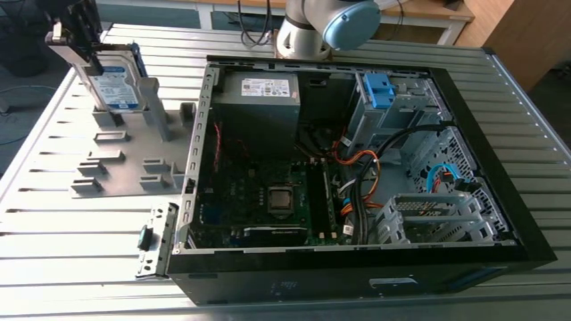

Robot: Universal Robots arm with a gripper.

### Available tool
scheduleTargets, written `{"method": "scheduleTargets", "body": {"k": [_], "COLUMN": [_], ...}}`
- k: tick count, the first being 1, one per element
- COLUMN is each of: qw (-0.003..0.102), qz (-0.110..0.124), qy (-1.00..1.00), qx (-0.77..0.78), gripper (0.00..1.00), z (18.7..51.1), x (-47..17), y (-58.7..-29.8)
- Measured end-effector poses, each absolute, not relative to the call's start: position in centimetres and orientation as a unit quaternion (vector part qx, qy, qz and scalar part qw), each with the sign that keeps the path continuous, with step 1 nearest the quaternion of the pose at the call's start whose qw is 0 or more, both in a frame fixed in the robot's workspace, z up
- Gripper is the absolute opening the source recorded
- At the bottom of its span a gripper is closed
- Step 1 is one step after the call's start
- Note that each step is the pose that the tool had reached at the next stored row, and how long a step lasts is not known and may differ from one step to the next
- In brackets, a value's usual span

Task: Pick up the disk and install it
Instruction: 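Pick up the disk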

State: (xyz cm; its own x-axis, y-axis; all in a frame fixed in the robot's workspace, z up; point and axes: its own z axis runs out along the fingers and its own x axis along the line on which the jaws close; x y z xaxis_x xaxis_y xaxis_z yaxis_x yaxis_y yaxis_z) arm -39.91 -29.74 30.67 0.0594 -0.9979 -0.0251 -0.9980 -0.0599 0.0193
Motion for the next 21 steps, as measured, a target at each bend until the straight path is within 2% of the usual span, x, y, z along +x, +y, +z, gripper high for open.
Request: {"method": "scheduleTargets", "body": {"k": [21], "qw": [0.002], "qz": [0.016], "qy": [0.686], "qx": [-0.728], "gripper": [0.37], "z": [33.2], "x": [-39.9], "y": [-29.7]}}
